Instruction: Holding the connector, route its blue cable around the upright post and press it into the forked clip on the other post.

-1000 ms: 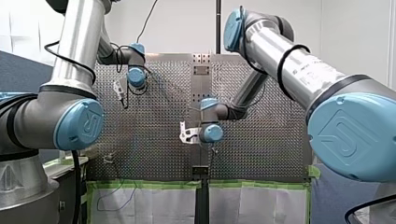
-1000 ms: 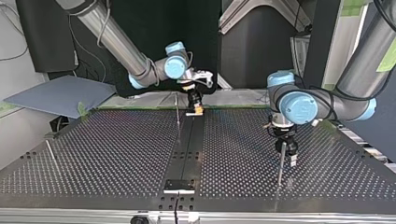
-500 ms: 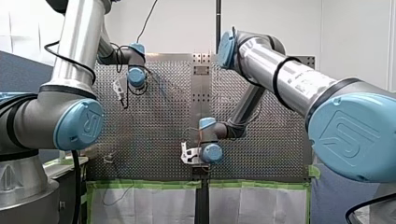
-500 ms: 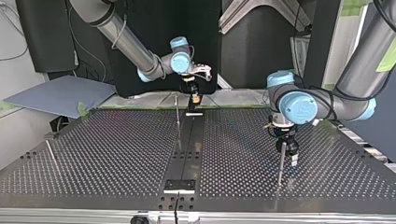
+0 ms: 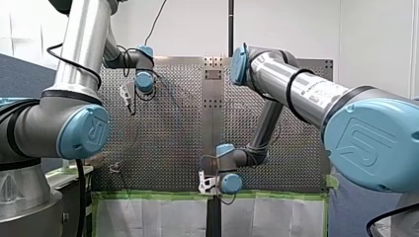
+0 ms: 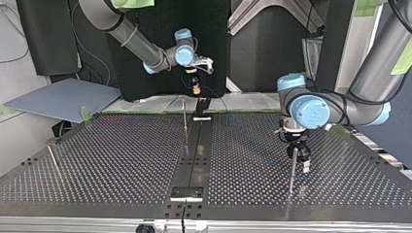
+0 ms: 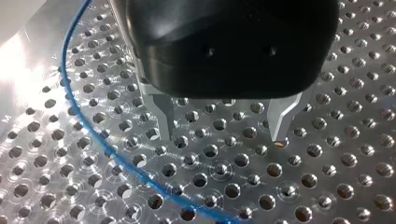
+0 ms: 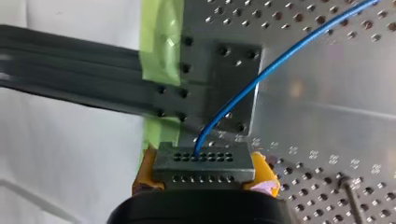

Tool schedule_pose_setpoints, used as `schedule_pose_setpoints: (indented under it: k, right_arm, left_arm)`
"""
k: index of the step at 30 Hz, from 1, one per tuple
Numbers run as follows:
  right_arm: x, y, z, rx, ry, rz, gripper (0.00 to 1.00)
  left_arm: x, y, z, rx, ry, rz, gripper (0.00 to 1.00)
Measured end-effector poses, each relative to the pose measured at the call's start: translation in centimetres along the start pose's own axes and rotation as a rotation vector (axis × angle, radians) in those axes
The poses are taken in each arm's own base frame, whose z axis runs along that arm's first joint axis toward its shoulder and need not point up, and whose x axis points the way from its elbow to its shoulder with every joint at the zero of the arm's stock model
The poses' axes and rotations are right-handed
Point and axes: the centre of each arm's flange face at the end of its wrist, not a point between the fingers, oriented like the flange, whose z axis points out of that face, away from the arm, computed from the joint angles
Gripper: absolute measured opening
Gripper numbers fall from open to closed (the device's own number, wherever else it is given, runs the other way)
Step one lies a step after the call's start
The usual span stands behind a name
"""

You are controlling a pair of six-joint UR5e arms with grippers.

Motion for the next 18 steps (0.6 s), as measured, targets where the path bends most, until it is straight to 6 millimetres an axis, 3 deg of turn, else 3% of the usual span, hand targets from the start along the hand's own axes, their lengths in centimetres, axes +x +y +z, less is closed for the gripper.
schedule_pose_setpoints:
  k: [13,18]
  right_arm:
    - [-6.9,2.6,-0.2,-0.052,-0.016,0.009,0.0]
    - [-7.7,3.6,0.2,-0.069,-0.003,0.012,0.0]
  left_arm:
    - [0.0,-0.1,-0.1,0.003,0.002,0.0,1.0]
    - [0.0,-0.2,-0.1,0.003,0.001,0.0,1.0]
